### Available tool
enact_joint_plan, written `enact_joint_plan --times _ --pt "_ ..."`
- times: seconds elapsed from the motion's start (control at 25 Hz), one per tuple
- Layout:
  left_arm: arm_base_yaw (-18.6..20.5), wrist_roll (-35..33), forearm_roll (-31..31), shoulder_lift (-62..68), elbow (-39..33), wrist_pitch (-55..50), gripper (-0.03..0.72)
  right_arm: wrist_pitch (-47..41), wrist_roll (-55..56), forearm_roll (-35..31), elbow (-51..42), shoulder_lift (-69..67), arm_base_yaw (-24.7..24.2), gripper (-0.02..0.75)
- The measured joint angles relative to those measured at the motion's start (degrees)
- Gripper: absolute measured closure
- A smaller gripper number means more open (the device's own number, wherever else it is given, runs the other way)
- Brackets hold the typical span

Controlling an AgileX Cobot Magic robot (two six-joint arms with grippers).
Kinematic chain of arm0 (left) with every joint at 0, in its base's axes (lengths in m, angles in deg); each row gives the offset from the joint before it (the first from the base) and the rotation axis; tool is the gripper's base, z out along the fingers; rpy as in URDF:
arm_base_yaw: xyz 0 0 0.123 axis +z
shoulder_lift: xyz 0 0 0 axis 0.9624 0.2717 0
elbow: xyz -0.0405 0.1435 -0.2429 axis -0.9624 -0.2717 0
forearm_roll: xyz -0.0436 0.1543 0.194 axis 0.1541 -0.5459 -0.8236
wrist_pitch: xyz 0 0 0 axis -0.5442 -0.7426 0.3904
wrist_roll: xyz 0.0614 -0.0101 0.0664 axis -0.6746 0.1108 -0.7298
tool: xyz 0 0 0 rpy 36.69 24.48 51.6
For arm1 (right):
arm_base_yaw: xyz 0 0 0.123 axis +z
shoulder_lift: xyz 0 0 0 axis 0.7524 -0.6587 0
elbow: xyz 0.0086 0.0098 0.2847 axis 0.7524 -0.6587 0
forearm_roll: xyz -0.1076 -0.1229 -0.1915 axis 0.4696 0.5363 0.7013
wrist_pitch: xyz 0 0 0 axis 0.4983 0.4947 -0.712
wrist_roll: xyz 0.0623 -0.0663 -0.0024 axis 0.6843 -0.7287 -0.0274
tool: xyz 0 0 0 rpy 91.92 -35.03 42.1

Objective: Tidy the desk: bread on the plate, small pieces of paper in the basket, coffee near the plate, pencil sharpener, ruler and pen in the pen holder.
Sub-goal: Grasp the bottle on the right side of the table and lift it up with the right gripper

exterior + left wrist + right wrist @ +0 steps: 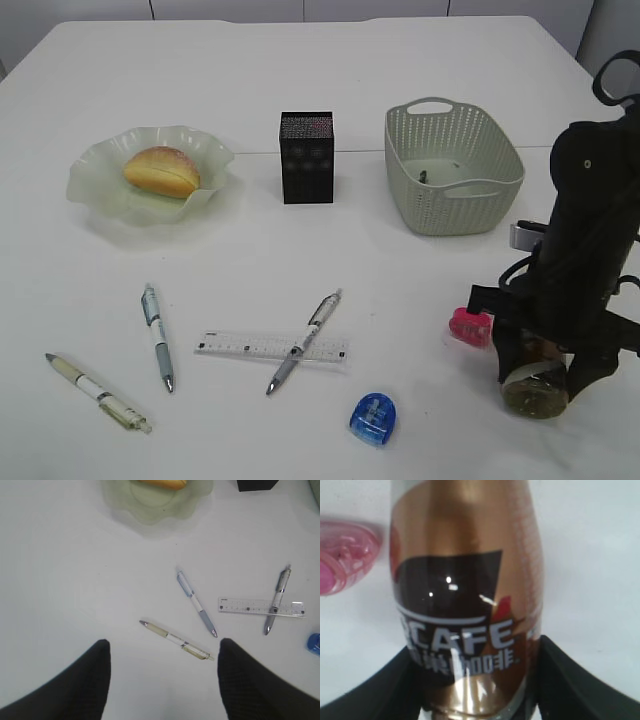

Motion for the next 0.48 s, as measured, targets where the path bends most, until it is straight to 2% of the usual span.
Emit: enact_joint_plan --times 0.2,0.48 --pt "0.0 0.0 0.0 0.0 0.0 0.0 0.202 -0.1 0.0 1.4 0.1 0.0 0.0 0.329" --pt "0.0 0.0 0.0 0.0 0.0 0.0 0.202 -0.2 0.0 1.7 0.2 0.0 0.0 0.332"
